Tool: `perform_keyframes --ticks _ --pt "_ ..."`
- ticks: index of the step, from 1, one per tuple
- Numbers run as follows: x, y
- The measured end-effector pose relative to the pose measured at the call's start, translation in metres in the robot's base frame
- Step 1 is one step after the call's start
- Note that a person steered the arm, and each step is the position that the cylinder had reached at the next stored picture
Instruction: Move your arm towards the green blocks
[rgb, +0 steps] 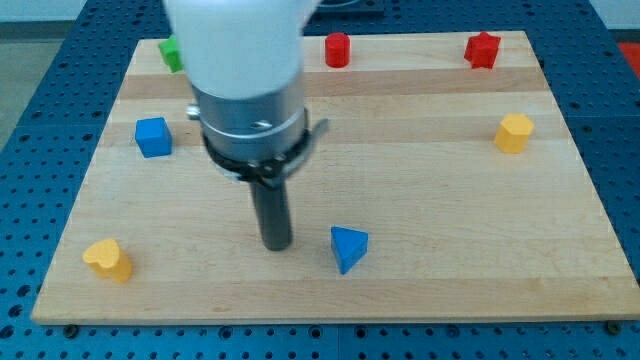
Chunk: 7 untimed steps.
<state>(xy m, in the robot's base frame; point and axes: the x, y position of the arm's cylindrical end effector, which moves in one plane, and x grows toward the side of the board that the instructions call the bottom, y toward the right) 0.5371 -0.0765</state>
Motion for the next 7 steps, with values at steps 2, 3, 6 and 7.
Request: perform_keyframes --ticks 2,3,6,7 --pt "-0.033 -0.057" --pt "-0.042 -0.067" --pt "-0.133 -0.061" --pt "-0.161 -0.061"
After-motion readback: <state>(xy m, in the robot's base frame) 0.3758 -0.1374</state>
